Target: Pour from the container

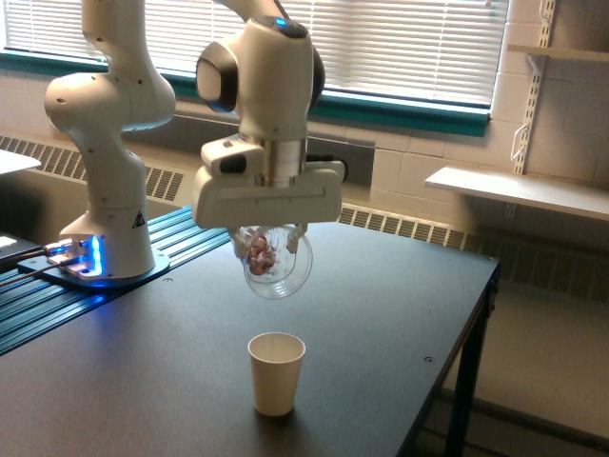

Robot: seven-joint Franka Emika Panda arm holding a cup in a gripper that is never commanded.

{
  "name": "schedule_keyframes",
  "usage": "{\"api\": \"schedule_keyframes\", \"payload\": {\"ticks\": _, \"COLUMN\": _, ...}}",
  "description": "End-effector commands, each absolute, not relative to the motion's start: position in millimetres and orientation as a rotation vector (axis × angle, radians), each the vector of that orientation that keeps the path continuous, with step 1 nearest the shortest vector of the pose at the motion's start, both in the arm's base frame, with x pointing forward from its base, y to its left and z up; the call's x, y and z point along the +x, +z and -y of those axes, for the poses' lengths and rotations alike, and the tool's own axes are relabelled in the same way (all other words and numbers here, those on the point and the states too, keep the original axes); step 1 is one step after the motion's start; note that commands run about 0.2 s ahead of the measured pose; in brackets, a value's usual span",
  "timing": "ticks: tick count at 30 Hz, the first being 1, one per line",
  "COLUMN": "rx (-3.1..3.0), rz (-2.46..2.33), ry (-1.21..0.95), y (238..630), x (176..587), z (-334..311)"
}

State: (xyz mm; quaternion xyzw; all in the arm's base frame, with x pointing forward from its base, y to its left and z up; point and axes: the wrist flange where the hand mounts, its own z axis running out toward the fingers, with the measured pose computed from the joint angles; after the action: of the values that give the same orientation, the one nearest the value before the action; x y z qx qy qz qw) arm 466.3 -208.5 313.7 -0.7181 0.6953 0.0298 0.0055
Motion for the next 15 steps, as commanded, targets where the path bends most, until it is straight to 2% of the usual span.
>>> {"api": "schedule_keyframes", "payload": {"ticks": 1, "rx": -2.281, "rz": -2.116, "ry": 0.19, "y": 304.4, "x": 469.9, "z": 200.9}}
{"api": "schedule_keyframes", "payload": {"ticks": 15, "rx": -2.16, "rz": -2.162, "ry": 0.317, "y": 300.7, "x": 468.4, "z": 220.6}}
